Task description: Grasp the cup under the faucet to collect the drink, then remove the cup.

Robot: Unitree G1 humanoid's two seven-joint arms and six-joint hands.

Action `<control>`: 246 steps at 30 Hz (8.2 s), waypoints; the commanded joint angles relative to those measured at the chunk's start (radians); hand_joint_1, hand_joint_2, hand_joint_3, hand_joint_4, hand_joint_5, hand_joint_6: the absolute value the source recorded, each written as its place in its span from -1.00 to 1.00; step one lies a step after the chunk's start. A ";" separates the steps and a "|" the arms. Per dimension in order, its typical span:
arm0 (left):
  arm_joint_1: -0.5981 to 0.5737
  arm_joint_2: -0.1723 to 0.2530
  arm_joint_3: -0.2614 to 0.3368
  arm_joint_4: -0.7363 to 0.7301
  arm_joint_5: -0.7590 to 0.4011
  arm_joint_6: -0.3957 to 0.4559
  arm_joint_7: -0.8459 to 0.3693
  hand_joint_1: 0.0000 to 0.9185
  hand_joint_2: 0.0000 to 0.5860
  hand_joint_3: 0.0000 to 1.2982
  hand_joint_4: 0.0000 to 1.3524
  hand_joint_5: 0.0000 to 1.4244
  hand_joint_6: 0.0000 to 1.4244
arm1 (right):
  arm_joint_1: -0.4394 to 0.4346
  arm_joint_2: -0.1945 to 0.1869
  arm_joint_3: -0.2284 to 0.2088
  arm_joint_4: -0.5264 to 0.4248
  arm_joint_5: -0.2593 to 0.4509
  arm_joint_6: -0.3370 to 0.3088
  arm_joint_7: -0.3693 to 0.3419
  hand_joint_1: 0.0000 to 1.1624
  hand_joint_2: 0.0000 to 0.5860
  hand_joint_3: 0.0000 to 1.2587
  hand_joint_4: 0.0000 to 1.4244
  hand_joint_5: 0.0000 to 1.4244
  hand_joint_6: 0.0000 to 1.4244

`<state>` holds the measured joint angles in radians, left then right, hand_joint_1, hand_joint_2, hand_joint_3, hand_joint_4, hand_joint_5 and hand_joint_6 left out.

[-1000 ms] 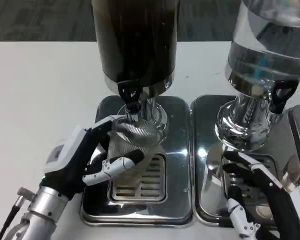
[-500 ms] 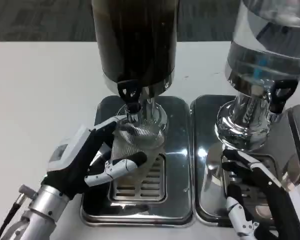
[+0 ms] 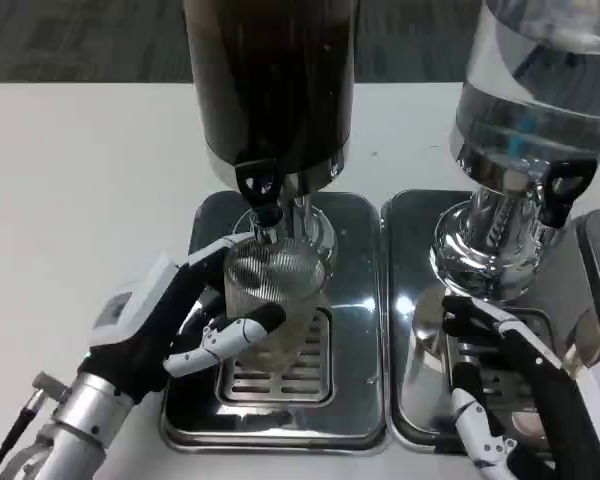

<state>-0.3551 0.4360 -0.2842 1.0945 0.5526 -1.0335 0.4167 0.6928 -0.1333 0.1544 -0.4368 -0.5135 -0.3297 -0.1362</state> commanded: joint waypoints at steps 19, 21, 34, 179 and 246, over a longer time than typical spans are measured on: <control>0.016 0.033 0.058 -0.030 -0.067 -0.013 -0.057 -0.94 -0.66 -0.64 -0.67 -0.46 -0.43 | -0.018 -0.008 -0.025 -0.005 0.018 0.007 0.008 -0.04 0.75 -0.58 -0.57 -0.63 -0.52; 0.015 0.034 0.060 -0.031 -0.065 -0.014 -0.056 -0.94 -0.67 -0.64 -0.67 -0.46 -0.43 | -0.020 -0.006 -0.023 -0.003 0.019 0.008 0.010 -0.04 0.75 -0.58 -0.57 -0.63 -0.52; 0.027 0.046 0.074 -0.055 -0.051 -0.025 -0.042 -0.95 -0.67 -0.64 -0.67 -0.46 -0.42 | -0.031 -0.007 -0.023 0.006 0.023 0.008 0.013 -0.03 0.75 -0.58 -0.57 -0.63 -0.50; 0.098 0.014 0.417 -0.909 -1.062 0.862 -1.544 -1.00 -0.67 -0.66 -0.83 -0.75 -0.83 | -0.107 0.005 0.004 0.094 0.061 0.006 -0.023 -0.01 0.81 -0.57 -0.56 -0.61 -0.60; 0.125 0.060 0.391 -0.965 -0.944 0.534 -1.533 -1.00 -0.66 -0.67 -0.83 -0.76 -0.83 | -0.302 -0.024 0.030 0.107 0.070 0.122 0.127 0.14 -0.06 -0.86 -0.85 -0.79 -0.70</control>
<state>-0.2426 0.4807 0.1257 0.1530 -0.4175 -0.4512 -1.1009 0.4050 -0.1562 0.1811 -0.3389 -0.4466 -0.2184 -0.0105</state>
